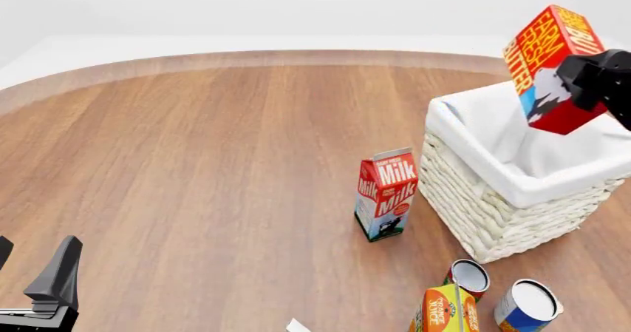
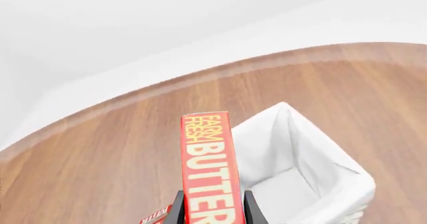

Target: Pick up the cream cheese box and the butter, and put them in the basket.

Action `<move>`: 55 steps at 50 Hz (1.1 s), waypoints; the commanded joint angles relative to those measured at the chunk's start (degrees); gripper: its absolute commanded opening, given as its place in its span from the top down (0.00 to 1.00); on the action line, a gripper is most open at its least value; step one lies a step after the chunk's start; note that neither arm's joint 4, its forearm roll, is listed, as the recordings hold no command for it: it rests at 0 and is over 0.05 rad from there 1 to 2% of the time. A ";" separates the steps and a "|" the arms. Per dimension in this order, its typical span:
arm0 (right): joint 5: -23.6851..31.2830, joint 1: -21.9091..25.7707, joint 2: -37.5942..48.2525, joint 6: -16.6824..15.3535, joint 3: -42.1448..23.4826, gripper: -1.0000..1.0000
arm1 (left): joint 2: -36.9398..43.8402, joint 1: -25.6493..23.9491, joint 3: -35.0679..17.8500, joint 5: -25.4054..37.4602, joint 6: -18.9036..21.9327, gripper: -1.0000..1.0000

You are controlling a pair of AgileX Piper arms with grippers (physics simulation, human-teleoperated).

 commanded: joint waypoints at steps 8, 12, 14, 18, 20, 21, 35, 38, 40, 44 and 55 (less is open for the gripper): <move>-0.71 -1.03 1.73 3.30 -1.05 1.00 | 0.00 0.00 0.00 0.00 0.00 0.00; -0.35 -1.14 1.86 3.66 -1.10 1.00 | 0.00 0.00 0.00 0.00 0.00 0.00; -0.61 -1.42 2.14 3.84 -0.70 1.00 | 0.00 0.00 0.00 0.00 0.00 0.00; -0.95 -1.57 2.13 4.15 -0.16 1.00 | 0.00 0.00 0.00 0.00 0.00 0.00; -0.89 -2.04 2.12 4.65 0.09 1.00 | 0.00 0.00 0.00 0.00 0.00 0.00; -0.96 -2.11 2.18 4.69 0.15 1.00 | 0.00 0.00 0.00 0.00 0.00 0.00; -2.96 -3.37 2.88 6.13 2.39 1.00 | 0.00 0.00 0.00 0.00 0.00 0.00; -4.45 -3.66 3.54 7.13 3.66 1.00 | 0.00 0.00 0.00 0.00 0.00 0.00; -5.00 -3.80 3.81 7.12 4.09 1.00 | 0.00 0.00 0.00 0.00 0.00 0.00; -5.76 -3.79 4.23 7.54 4.71 1.00 | 0.00 0.00 0.00 0.00 0.00 0.00; -8.49 -4.13 5.92 8.48 6.47 1.00 | 0.00 0.00 0.00 0.00 0.00 0.00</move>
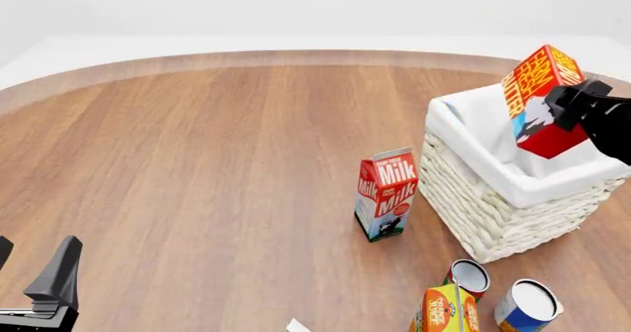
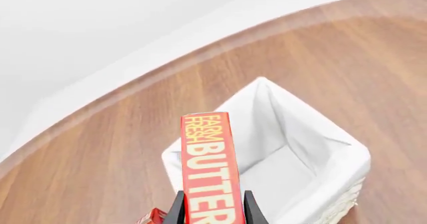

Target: Pick up the cream cheese box and the butter, and put them in the basket.

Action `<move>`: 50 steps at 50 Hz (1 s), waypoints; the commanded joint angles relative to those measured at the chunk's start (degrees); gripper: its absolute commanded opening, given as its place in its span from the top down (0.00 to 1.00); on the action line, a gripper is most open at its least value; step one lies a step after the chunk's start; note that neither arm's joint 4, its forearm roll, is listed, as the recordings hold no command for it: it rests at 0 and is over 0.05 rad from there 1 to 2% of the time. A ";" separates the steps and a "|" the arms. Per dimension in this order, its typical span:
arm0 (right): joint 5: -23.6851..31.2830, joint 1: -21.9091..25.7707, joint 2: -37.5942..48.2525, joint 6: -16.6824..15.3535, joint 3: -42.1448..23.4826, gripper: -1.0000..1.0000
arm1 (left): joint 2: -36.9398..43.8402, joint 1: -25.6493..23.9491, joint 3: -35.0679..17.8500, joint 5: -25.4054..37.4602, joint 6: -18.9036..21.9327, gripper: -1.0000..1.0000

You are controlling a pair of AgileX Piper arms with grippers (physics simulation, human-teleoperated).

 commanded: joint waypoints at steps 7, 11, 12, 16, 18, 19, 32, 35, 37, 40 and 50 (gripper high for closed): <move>-3.33 -0.52 1.63 1.89 0.74 1.00 | 0.00 0.00 0.00 0.00 0.00 0.00; -4.08 -0.59 2.21 1.95 1.13 1.00 | 0.00 0.00 0.00 0.00 0.00 0.00; -4.21 -0.58 2.29 2.06 1.19 1.00 | 0.00 0.00 0.00 0.00 0.00 0.00; -4.56 -0.57 2.70 2.18 1.09 1.00 | 0.00 0.00 0.00 0.00 0.00 0.00; -4.47 -0.51 2.83 2.17 0.80 1.00 | 0.00 0.00 0.00 0.00 0.00 0.00; -4.57 -0.56 2.98 2.16 0.77 1.00 | 0.00 0.00 0.00 0.00 0.00 0.00; -6.08 -0.22 3.72 2.56 1.85 1.00 | 0.00 0.00 0.00 0.00 0.00 0.00; -6.04 -0.15 3.77 2.50 1.74 1.00 | 0.00 0.00 0.00 0.00 0.00 0.00; -6.23 -0.27 3.92 2.44 1.78 1.00 | 0.00 0.00 0.00 0.00 0.00 0.00; -6.65 -0.71 4.24 2.32 2.03 1.00 | 0.00 0.00 0.00 0.00 0.00 0.00; -6.54 -0.72 4.50 2.07 1.44 1.00 | 0.00 0.00 0.00 0.00 0.00 0.00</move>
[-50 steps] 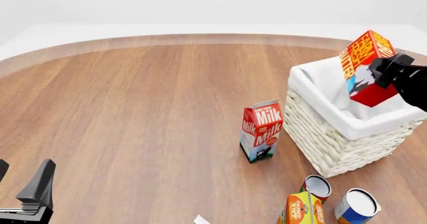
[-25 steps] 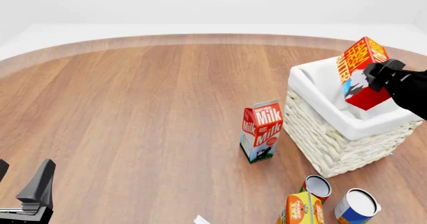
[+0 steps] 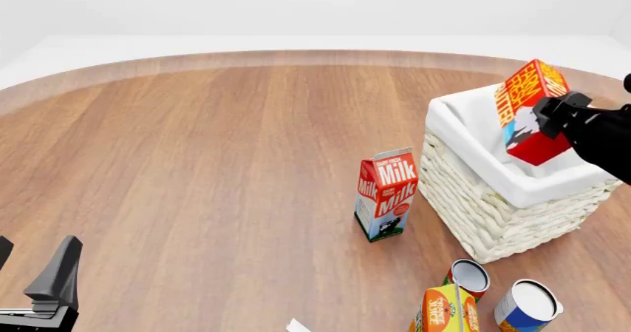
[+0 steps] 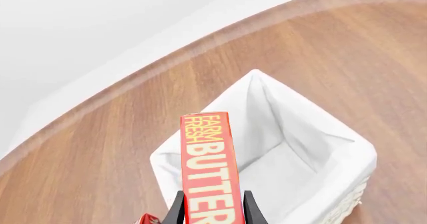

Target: Pick up the cream cheese box and the butter, and put them in the basket.

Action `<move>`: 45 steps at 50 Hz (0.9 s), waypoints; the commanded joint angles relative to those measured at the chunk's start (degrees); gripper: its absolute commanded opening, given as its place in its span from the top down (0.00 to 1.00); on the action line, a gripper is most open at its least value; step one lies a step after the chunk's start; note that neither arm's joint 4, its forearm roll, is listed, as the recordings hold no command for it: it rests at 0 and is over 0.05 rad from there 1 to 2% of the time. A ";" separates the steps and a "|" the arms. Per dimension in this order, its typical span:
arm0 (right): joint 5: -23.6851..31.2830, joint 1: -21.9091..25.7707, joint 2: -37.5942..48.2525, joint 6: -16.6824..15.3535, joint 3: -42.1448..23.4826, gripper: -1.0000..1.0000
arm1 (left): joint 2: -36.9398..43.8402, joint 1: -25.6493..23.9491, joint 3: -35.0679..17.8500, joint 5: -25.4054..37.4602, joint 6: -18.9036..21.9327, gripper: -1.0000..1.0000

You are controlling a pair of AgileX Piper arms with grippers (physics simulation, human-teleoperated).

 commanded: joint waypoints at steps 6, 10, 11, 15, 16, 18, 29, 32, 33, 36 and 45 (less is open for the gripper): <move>-2.13 -0.36 0.52 0.88 -0.23 1.00 | 0.00 0.00 0.00 0.00 0.00 0.00; -2.56 -0.45 1.03 0.94 -0.13 1.00 | 0.00 0.00 0.00 0.00 0.00 0.00; -2.48 -0.46 1.18 0.90 -0.39 1.00 | 0.00 0.00 0.00 0.00 0.00 0.00; -2.30 -0.45 1.42 0.81 -0.95 1.00 | 0.00 0.00 0.00 0.00 0.00 0.00; -2.47 -0.38 1.55 0.85 -0.91 1.00 | 0.00 0.00 0.00 0.00 0.00 0.00; -2.80 -0.32 1.81 0.90 -0.78 1.00 | 0.00 0.00 0.00 0.00 0.00 0.00; -4.48 -0.46 3.65 0.99 -0.47 1.00 | 0.00 0.00 0.00 0.00 0.00 0.00; -4.86 -0.54 3.89 1.12 -0.24 1.00 | 0.00 0.00 0.00 0.00 0.00 0.00; -4.88 -0.55 3.92 1.09 -0.24 1.00 | 0.00 0.00 0.00 0.00 0.00 0.00; -4.93 -0.55 3.98 1.00 -0.20 1.00 | 0.00 0.00 0.00 0.00 0.00 0.00; -5.12 -0.97 4.48 1.08 -0.82 1.00 | 0.00 0.00 0.00 0.00 0.00 0.00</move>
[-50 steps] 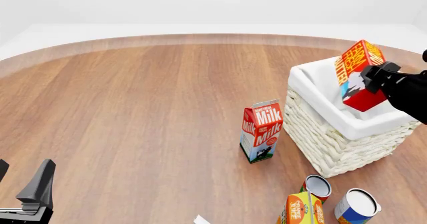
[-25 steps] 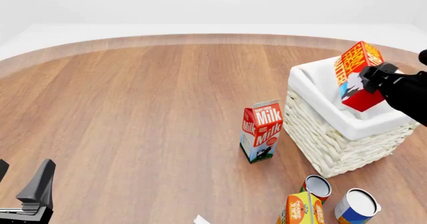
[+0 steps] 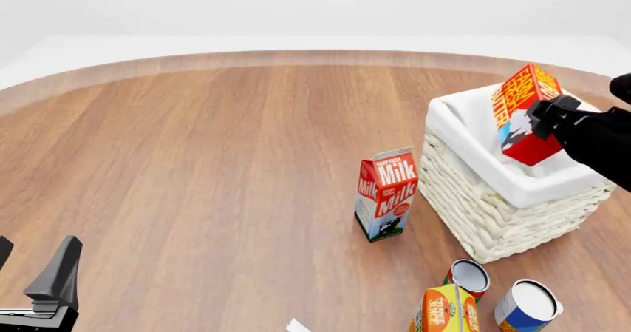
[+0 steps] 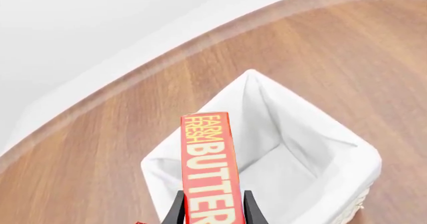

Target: Pick up the cream cheese box and the butter, and put them in the basket.

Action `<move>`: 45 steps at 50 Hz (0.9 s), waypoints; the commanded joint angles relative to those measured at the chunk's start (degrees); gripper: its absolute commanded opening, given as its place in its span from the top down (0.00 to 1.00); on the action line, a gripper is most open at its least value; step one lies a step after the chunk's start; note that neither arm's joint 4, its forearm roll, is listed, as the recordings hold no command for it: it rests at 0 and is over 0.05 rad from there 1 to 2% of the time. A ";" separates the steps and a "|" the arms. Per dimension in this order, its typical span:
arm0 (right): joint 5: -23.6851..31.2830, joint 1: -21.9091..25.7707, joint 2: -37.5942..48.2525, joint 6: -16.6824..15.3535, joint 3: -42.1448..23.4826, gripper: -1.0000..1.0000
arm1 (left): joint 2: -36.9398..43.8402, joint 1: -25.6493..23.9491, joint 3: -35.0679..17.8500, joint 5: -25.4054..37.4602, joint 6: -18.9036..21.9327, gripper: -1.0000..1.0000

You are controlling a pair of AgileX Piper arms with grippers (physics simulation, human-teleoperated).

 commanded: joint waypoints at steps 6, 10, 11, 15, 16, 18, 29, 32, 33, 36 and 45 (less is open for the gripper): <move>-1.61 -0.33 0.52 1.19 -0.97 1.00 | 0.00 0.00 0.00 0.00 0.00 0.00; -2.07 -0.60 0.74 1.35 -0.67 1.00 | 0.00 0.00 0.00 0.00 0.00 0.00; -2.18 -0.57 0.78 1.39 -0.57 1.00 | 0.00 0.00 0.00 0.00 0.00 0.00; -2.57 -0.54 0.86 1.55 -0.25 1.00 | 0.00 0.00 0.00 0.00 0.00 0.00; -2.56 -0.32 0.72 1.59 -0.14 1.00 | 0.00 0.00 0.00 0.00 0.00 0.00; -2.56 -0.27 0.71 1.67 -0.14 1.00 | 0.00 0.00 0.00 0.00 0.00 0.00; -2.99 0.26 0.73 1.87 -0.16 1.00 | 0.00 0.00 0.00 0.00 0.00 0.00; -3.10 0.50 -0.06 1.45 -0.17 1.00 | 0.00 0.00 0.00 0.00 0.00 0.00; -3.16 0.38 0.00 1.56 -0.22 1.00 | 0.00 0.00 0.00 0.00 0.00 0.00; -3.44 0.68 -0.05 1.60 -0.24 1.00 | 0.00 0.00 0.00 0.00 0.00 0.00; -2.67 0.87 -1.33 1.60 -0.75 0.00 | 0.00 0.00 0.00 0.00 0.00 0.00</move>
